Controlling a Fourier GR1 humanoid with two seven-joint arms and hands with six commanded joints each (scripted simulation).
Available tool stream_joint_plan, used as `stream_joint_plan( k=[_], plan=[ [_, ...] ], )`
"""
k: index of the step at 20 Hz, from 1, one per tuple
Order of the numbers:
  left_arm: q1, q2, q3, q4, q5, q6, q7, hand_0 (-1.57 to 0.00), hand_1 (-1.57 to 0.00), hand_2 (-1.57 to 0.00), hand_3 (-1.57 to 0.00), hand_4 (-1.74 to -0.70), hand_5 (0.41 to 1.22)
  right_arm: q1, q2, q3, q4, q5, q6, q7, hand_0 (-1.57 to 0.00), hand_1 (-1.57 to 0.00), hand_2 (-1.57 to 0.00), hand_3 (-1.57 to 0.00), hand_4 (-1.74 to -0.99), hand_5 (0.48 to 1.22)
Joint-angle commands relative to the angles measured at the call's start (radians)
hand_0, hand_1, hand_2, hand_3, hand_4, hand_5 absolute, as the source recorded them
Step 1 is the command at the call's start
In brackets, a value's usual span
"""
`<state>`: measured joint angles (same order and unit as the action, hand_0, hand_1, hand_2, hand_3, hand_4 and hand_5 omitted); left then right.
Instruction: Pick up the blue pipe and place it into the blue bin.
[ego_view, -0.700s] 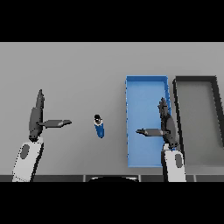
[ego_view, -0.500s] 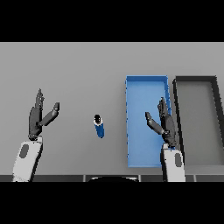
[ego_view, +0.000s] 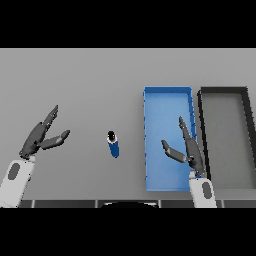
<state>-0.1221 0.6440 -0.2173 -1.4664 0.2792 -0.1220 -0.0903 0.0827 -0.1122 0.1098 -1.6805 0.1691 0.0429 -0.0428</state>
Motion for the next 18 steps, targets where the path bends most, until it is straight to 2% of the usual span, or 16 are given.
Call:
stream_joint_plan(
  k=[1, 3, 6, 8, 10, 13, 15, 18],
  plan=[
    [0.008, 0.004, -0.003, -0.017, 0.012, -0.017, -0.007, 0.00, 0.00, 0.00, 0.00, -1.08, 0.604, -0.001, 0.007, 0.006, -0.001, 0.011, -0.009, 0.018, 0.00, 0.00, 0.00, 0.00, -1.186, 0.601],
    [0.030, 0.014, -0.025, -0.043, 0.012, -0.059, -0.037, 0.00, 0.00, 0.00, 0.00, -1.09, 0.596, 0.006, 0.008, 0.011, -0.010, 0.015, -0.009, 0.009, 0.00, 0.00, 0.00, 0.00, -1.186, 0.598],
    [0.057, 0.022, -0.077, -0.105, 0.017, -0.126, -0.041, 0.00, 0.00, 0.00, 0.00, -1.10, 0.554, -0.009, -0.002, 0.007, 0.002, 0.011, -0.001, -0.003, 0.00, 0.00, 0.00, 0.00, -1.198, 0.607],
    [0.065, 0.021, -0.110, -0.136, 0.016, -0.151, -0.013, 0.00, 0.00, 0.00, 0.00, -1.12, 0.514, -0.007, -0.004, 0.008, 0.003, 0.008, 0.004, -0.012, 0.00, 0.00, 0.00, 0.00, -1.205, 0.611],
    [0.080, -0.006, -0.156, -0.164, -0.008, -0.163, -0.014, 0.00, 0.00, 0.00, 0.00, -1.16, 0.497, -0.016, 0.006, 0.020, 0.009, 0.025, -0.002, -0.010, 0.00, 0.00, 0.00, 0.00, -1.208, 0.612],
    [0.071, -0.057, -0.216, -0.180, -0.082, -0.133, 0.007, 0.00, 0.00, 0.00, 0.00, -1.18, 0.475, 0.004, 0.006, 0.021, -0.019, 0.023, -0.004, -0.006, 0.00, 0.00, 0.00, 0.00, -1.217, 0.615],
    [0.063, -0.090, -0.240, -0.184, -0.112, -0.116, -0.002, 0.00, 0.00, 0.00, 0.00, -1.19, 0.466, 0.005, 0.015, 0.026, -0.014, 0.025, -0.005, 0.000, 0.00, 0.00, 0.00, 0.00, -1.223, 0.619],
    [0.038, -0.138, -0.258, -0.136, -0.135, -0.107, 0.007, 0.00, 0.00, 0.00, 0.00, -1.19, 0.465, -0.001, 0.019, 0.024, -0.028, 0.019, -0.008, 0.019, 0.00, 0.00, 0.00, 0.00, -1.230, 0.622]
  ],
)
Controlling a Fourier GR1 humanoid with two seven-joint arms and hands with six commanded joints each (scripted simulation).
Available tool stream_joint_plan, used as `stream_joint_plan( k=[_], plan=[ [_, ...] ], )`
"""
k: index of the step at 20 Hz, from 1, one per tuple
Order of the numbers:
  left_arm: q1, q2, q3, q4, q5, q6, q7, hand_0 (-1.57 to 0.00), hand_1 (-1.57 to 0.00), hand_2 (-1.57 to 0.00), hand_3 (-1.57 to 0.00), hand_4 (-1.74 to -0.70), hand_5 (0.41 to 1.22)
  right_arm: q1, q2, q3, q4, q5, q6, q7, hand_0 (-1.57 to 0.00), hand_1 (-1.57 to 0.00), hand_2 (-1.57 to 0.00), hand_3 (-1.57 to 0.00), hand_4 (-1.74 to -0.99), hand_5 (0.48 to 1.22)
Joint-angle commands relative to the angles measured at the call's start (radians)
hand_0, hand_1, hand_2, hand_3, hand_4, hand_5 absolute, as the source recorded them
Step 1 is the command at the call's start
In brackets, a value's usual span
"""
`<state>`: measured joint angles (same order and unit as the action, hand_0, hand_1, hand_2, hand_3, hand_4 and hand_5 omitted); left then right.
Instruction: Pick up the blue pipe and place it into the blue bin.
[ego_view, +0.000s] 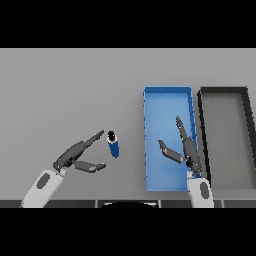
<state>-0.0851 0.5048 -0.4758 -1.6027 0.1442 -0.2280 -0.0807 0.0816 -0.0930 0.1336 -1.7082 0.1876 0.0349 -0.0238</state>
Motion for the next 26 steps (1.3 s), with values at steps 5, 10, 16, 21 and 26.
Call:
stream_joint_plan(
  k=[5, 10, 16, 21, 26],
  plan=[
    [-0.054, -0.123, -0.039, 0.119, -0.020, -0.001, 0.022, 0.00, 0.00, 0.00, 0.00, -1.19, 0.469, 0.026, 0.000, 0.007, -0.023, 0.009, -0.003, -0.009, 0.00, 0.00, 0.00, 0.00, -1.218, 0.612],
    [-0.144, -0.189, -0.057, 0.239, -0.079, 0.005, -0.006, 0.00, 0.00, 0.00, 0.00, -1.13, 0.462, 0.040, -0.004, -0.003, -0.016, 0.006, -0.006, -0.011, 0.00, 0.00, 0.00, 0.00, -1.201, 0.605],
    [-0.163, -0.280, -0.046, 0.287, -0.033, 0.003, -0.057, 0.00, -0.04, -0.11, -0.04, -1.27, 0.585, 0.027, -0.008, -0.011, -0.003, -0.002, -0.002, -0.003, 0.00, 0.00, 0.00, 0.00, -1.196, 0.603],
    [-0.165, -0.321, -0.040, 0.304, -0.011, 0.016, -0.038, -0.72, -0.86, -0.90, -0.88, -1.48, 0.929, 0.034, -0.001, -0.007, -0.013, -0.010, 0.002, -0.006, 0.00, 0.00, 0.00, 0.00, -1.198, 0.604],
    [-0.152, -0.329, -0.084, 0.303, -0.047, 0.038, -0.124, -1.29, -1.34, -1.35, -1.27, -1.65, 1.125, 0.029, -0.009, -0.012, -0.007, -0.013, 0.007, -0.020, 0.00, 0.00, 0.00, 0.00, -1.191, 0.602]
  ],
)
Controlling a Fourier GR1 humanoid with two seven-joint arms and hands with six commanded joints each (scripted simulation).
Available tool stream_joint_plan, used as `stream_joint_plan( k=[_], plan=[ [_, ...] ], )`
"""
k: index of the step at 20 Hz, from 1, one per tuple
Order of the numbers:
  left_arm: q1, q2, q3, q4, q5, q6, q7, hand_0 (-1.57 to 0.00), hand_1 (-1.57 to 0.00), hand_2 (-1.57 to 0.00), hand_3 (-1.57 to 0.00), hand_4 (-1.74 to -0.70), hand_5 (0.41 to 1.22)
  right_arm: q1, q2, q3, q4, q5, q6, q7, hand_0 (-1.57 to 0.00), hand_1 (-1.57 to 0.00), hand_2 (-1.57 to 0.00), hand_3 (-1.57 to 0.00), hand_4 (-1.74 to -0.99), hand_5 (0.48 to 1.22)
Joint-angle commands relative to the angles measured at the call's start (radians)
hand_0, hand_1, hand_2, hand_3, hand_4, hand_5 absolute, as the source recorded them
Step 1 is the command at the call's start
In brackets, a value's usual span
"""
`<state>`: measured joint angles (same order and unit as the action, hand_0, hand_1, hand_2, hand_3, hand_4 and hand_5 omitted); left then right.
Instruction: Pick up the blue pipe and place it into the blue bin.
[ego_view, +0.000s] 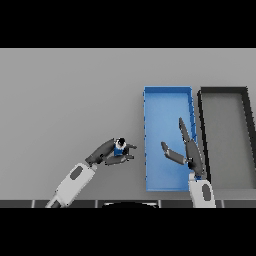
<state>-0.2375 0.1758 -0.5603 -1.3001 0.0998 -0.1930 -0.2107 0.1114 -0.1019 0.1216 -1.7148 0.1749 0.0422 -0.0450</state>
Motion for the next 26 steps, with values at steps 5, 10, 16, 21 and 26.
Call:
stream_joint_plan(
  k=[5, 10, 16, 21, 26],
  plan=[
    [-0.001, -0.016, 0.000, -0.087, 0.017, 0.043, 0.009, -1.48, -1.49, -1.50, -1.42, -1.71, 1.190, -0.007, -0.007, -0.003, 0.004, 0.004, -0.001, 0.009, 0.00, 0.00, 0.00, 0.00, -1.187, 0.603],
    [-0.037, -0.022, -0.002, -0.174, 0.043, 0.042, 0.045, -1.54, -1.55, -1.55, -1.47, -1.73, 1.211, 0.000, -0.013, -0.006, -0.001, 0.013, -0.006, -0.001, 0.00, 0.00, 0.00, 0.00, -1.164, 0.602],
    [-0.043, -0.008, -0.028, -0.258, 0.042, 0.047, 0.134, -1.56, -1.56, -1.56, -1.49, -1.74, 1.218, 0.001, -0.021, -0.013, -0.006, 0.009, -0.006, -0.026, 0.00, 0.00, 0.00, 0.00, -1.133, 0.606],
    [-0.046, -0.015, -0.026, -0.256, 0.011, 0.051, 0.163, -1.57, -1.57, -1.57, -1.50, -1.74, 1.219, 0.039, 0.002, -0.004, -0.019, 0.020, -0.025, -0.015, 0.00, 0.00, 0.00, 0.00, -1.178, 0.605],
    [-0.042, -0.023, -0.019, -0.256, -0.006, 0.040, 0.174, -1.57, -1.57, -1.57, -1.50, -1.74, 1.220, 0.055, -0.014, -0.027, -0.096, -0.159, 0.092, -0.063, 0.00, 0.00, 0.00, 0.00, -1.195, 0.608]
  ],
)
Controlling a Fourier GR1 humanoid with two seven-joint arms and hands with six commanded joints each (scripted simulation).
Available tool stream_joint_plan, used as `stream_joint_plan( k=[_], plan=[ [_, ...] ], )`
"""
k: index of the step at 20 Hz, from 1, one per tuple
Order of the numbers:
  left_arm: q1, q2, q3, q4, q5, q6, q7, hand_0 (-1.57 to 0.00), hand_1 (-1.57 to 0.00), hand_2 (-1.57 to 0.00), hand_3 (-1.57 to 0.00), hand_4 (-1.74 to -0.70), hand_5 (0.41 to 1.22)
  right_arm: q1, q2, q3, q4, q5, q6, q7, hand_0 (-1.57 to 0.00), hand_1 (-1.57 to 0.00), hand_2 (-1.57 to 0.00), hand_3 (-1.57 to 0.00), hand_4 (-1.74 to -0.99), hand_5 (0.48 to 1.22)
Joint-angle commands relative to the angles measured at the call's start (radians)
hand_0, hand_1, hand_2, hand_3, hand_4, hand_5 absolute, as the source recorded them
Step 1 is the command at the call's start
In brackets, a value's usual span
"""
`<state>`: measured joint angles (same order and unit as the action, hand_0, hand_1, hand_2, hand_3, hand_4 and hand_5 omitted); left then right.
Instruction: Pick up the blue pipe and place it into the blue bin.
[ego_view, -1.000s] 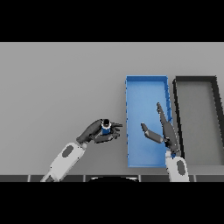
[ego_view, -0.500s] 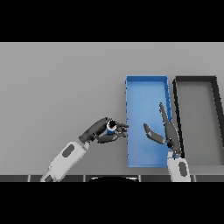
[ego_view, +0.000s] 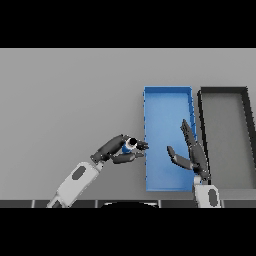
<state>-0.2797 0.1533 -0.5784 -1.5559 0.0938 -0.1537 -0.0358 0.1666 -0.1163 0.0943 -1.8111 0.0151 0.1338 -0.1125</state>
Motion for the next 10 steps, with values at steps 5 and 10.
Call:
stream_joint_plan(
  k=[5, 10],
  plan=[
    [0.002, -0.006, 0.002, -0.007, -0.015, -0.015, 0.003, -1.57, -1.57, -1.57, -1.49, -1.74, 1.221, -0.104, -0.151, 0.013, -0.147, -0.238, 0.195, 0.176, 0.00, 0.00, 0.00, 0.00, -1.303, 0.515],
    [0.000, -0.023, 0.016, 0.010, -0.033, -0.021, -0.009, -1.57, -1.57, -1.57, -1.49, -1.74, 1.221, -0.246, -0.200, 0.104, -0.208, -0.326, 0.274, 0.350, 0.00, 0.00, 0.00, 0.00, -1.309, 0.503]
  ],
)
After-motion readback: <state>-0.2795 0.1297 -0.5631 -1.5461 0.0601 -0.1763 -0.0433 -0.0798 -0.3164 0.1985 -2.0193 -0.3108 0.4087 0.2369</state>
